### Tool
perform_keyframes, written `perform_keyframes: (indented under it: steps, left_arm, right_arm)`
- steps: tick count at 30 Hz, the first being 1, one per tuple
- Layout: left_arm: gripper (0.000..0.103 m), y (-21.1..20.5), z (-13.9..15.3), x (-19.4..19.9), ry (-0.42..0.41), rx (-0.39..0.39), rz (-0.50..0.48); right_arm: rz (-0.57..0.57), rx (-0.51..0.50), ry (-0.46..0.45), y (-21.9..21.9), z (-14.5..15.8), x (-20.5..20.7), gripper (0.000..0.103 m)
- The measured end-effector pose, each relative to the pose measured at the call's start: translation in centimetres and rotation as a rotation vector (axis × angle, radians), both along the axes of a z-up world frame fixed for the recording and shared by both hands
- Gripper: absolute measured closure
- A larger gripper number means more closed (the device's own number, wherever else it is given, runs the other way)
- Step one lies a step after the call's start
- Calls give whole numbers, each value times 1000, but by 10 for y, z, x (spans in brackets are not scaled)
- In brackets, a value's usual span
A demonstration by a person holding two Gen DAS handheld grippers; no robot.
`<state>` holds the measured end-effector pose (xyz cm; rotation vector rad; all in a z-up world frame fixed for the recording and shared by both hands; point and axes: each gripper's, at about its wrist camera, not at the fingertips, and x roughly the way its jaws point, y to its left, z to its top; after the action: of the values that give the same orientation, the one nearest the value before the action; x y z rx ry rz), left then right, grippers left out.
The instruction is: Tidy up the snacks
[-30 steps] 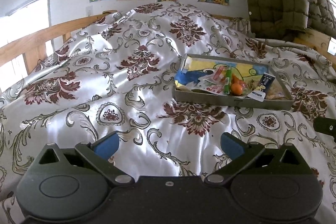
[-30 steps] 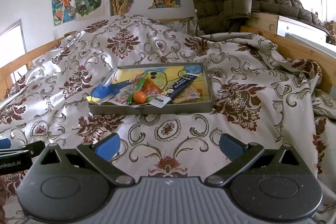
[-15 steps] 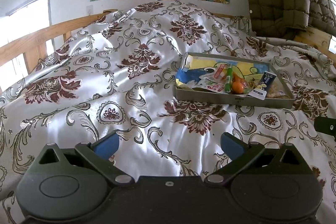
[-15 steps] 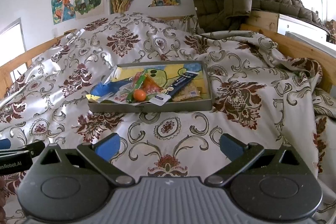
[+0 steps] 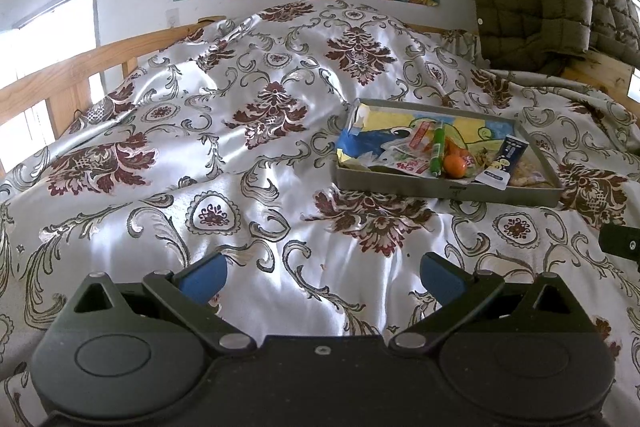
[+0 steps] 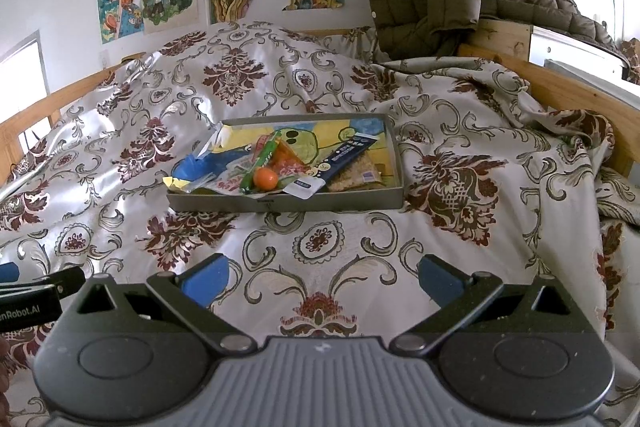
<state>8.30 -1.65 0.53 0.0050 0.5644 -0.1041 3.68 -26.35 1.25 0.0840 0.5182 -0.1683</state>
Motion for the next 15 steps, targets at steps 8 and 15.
perform_keyframes:
  steps: [8,15]
  left_arm:
    - [1,-1,1,0,-1,2,1]
    - [1,-1,1,0,1,1,1]
  right_arm:
    - [-1,0,1,0,0,0,0]
    - [0,-1,2,0,1,0,0]
